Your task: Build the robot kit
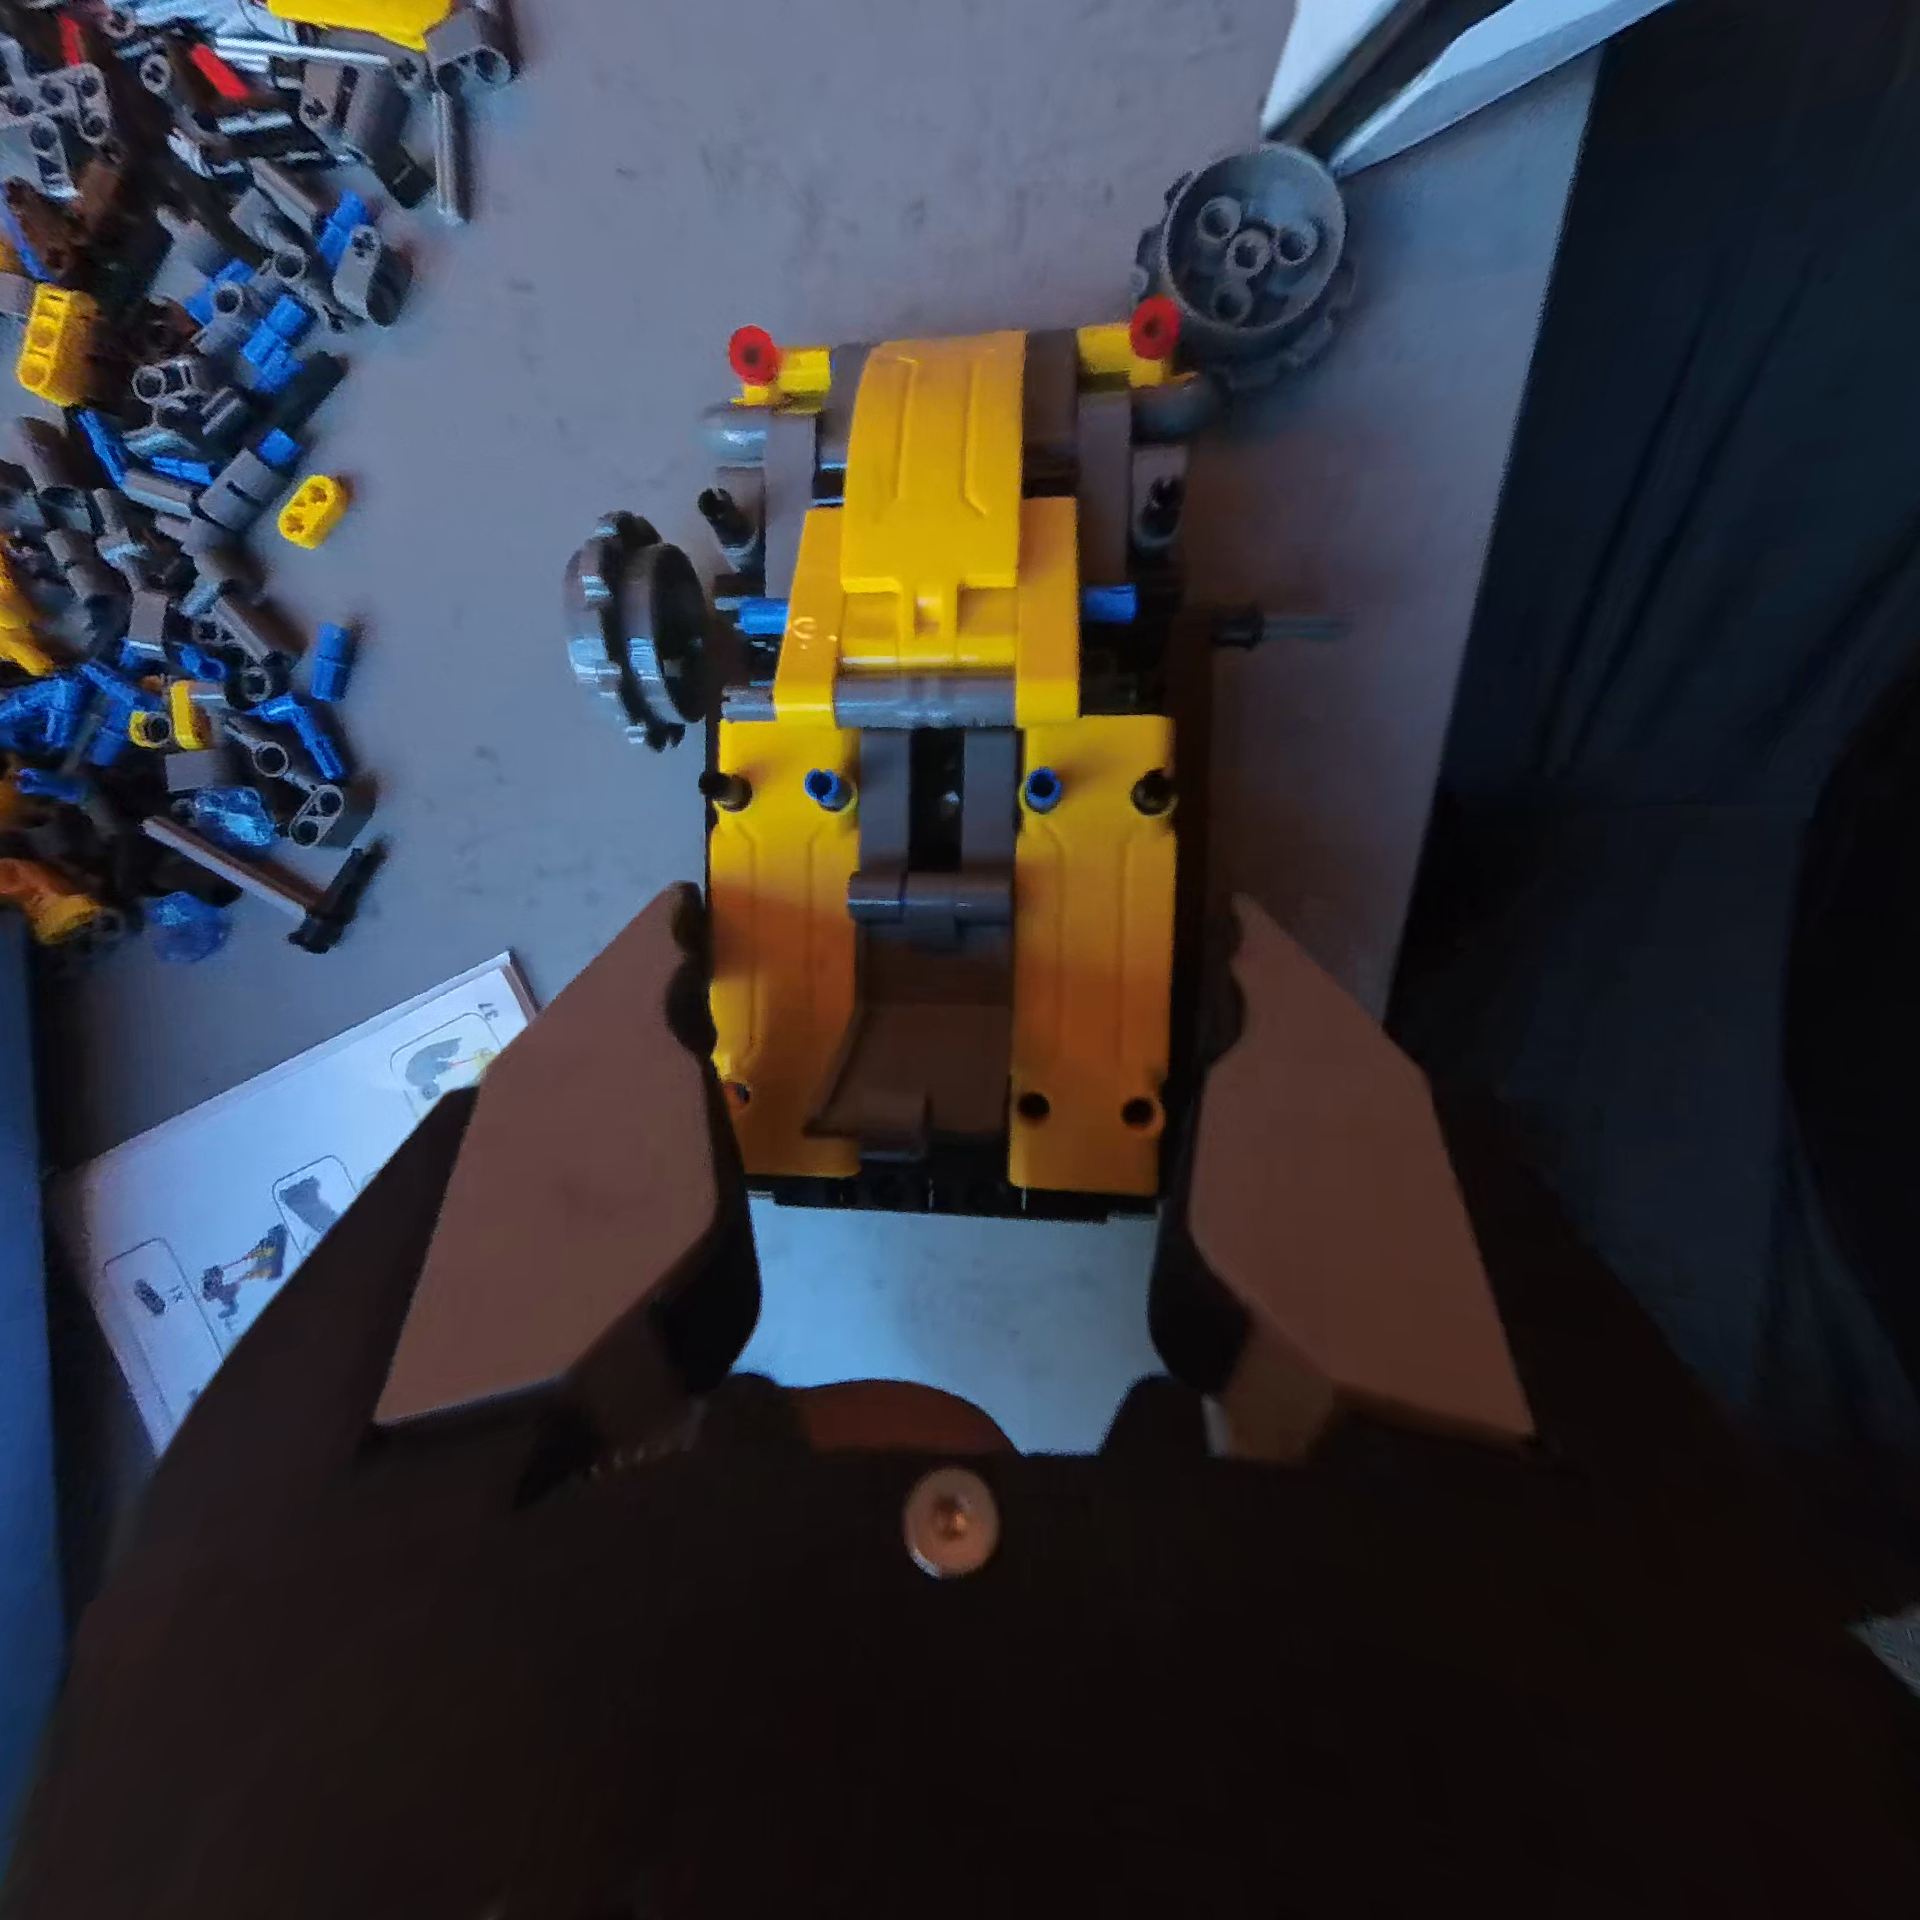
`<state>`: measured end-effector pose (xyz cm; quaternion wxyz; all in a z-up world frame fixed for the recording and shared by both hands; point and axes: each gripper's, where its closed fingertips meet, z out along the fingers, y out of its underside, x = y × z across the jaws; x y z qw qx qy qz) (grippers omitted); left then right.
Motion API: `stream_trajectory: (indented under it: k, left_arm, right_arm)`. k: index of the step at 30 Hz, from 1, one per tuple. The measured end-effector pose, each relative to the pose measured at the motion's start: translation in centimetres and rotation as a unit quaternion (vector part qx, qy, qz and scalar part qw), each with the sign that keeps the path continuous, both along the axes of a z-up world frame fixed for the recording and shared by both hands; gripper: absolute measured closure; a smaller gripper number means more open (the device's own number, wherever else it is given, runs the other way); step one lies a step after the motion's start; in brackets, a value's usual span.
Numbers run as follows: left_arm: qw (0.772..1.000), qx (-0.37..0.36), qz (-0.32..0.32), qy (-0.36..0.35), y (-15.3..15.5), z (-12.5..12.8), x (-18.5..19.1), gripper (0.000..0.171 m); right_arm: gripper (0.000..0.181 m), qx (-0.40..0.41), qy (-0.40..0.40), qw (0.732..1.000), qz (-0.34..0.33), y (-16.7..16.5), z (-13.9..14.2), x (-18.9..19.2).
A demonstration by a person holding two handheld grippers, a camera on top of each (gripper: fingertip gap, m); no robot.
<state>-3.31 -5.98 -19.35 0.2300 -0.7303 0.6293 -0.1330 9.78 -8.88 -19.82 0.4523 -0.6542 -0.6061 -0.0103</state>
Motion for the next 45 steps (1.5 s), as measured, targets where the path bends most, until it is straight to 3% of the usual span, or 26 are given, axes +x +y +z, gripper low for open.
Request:
stream_trajectory:
  k: [5,10,12,15,21,34,39,42,45]
  left_arm:
    - [1.000,-0.002,0.004,-0.014,0.4,0.1,0.2,0.080]
    - [0.999,-0.006,0.022,-0.034,1.3,0.2,0.5,0.081]
    - [0.999,-0.010,0.029,-0.041,1.5,0.3,0.7,0.081]
    - [0.998,-0.014,0.034,-0.047,1.6,0.4,0.8,0.081]
    - [0.998,-0.016,0.035,-0.048,1.6,0.5,0.7,0.081]
    - [0.997,-0.017,0.057,-0.047,1.9,0.5,0.9,0.081]
    - [0.997,-0.009,0.062,-0.041,2.2,0.4,1.0,0.081]
    - [0.997,-0.004,0.069,-0.038,2.4,0.3,1.0,0.081]
    - [0.996,-0.007,0.076,-0.043,2.5,0.4,0.9,0.081]
  right_arm:
    - [0.156,-0.028,0.052,0.998,0.004,-0.3,1.1,0.1]
    - [0.153,-0.055,0.129,0.990,0.009,-1.0,3.1,-1.0]
    - [0.158,-0.054,0.147,0.988,-0.003,-1.3,3.6,-2.6]
    - [0.181,-0.067,0.173,0.979,-0.082,-0.4,3.2,-4.4]
    - [0.160,-0.181,0.213,0.953,-0.116,-0.8,1.6,-7.0]
    - [0.169,-0.240,0.279,0.915,-0.166,0.7,1.8,-7.4]
    - [0.174,-0.189,0.226,0.940,-0.171,1.0,1.6,-7.2]
    - [0.174,-0.098,0.123,0.972,-0.176,1.3,1.5,-6.9]
    - [0.175,0.003,0.022,0.984,-0.176,1.7,1.7,-6.8]
